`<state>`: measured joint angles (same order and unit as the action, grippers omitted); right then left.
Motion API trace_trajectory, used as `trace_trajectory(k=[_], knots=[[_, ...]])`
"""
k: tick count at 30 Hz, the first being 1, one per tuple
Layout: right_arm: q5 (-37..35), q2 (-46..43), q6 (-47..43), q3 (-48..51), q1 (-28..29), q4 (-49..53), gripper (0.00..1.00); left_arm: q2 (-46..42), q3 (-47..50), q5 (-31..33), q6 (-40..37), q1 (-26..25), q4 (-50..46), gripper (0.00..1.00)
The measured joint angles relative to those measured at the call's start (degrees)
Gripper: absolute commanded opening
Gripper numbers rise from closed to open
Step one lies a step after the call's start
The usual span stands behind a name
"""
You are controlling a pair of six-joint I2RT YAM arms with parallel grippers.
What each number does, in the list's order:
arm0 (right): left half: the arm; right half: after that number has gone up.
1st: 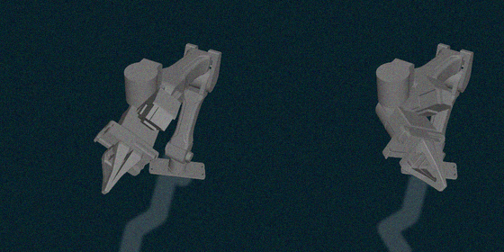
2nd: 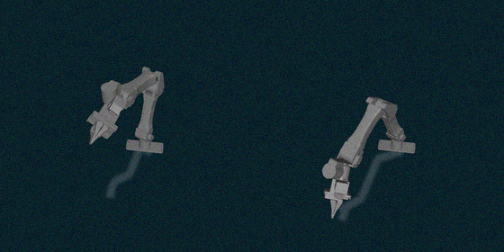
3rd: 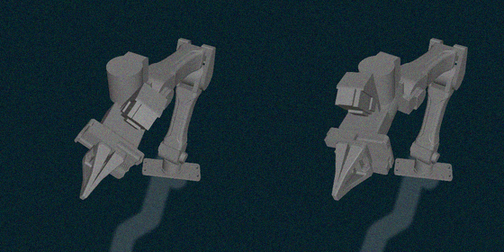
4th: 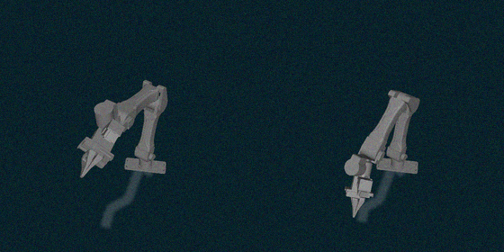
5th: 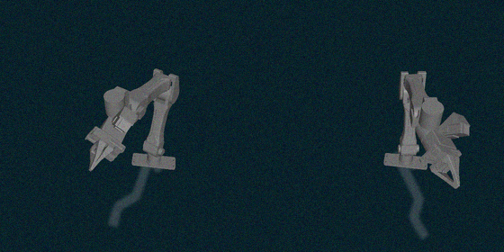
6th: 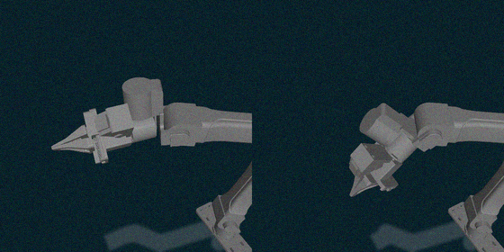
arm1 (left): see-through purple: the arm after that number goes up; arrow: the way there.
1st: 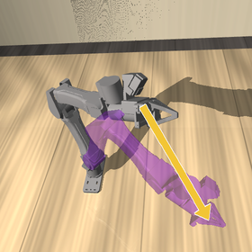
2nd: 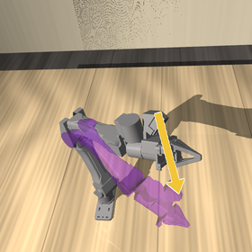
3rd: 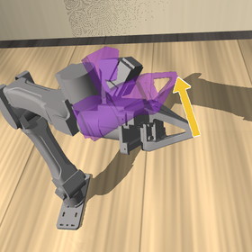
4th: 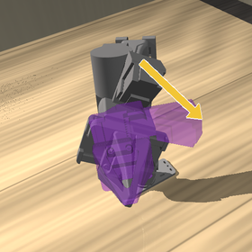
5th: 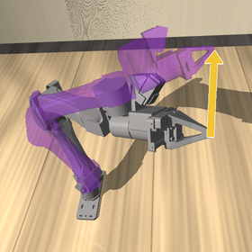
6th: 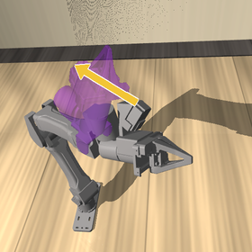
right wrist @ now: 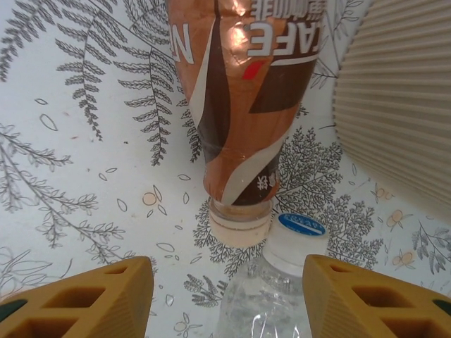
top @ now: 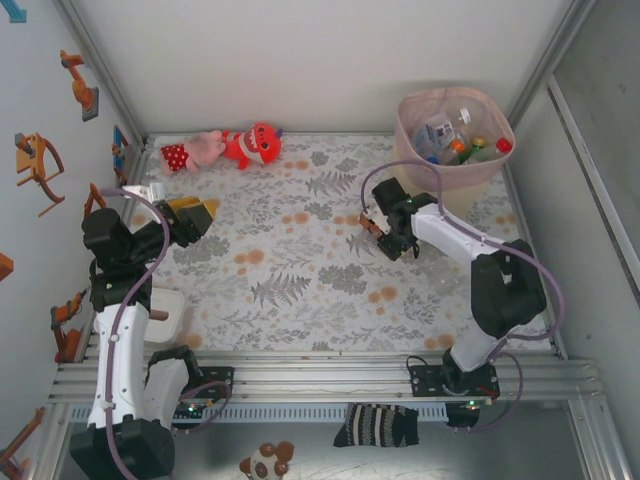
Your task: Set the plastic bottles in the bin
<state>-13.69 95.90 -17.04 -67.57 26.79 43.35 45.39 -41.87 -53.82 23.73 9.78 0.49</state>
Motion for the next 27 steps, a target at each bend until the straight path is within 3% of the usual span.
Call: trace_trajectory(k=[15, 22, 27], knots=[[-7.43, 3.50, -0.76, -0.42, -0.87, -0.33, 0.56, -0.17, 0.00, 0.02, -0.02, 0.00, -0.20, 0.73], [-1.99, 3.74, -0.66, -0.50, -1.31, -0.90, 0.54, -0.17, 0.00, 0.02, -0.04, 0.00, -0.33, 0.72], [0.50, 5.38, 0.04, -2.10, -1.31, -2.32, 0.59, -0.17, 0.00, 0.04, -0.04, 0.00, -0.52, 0.73]])
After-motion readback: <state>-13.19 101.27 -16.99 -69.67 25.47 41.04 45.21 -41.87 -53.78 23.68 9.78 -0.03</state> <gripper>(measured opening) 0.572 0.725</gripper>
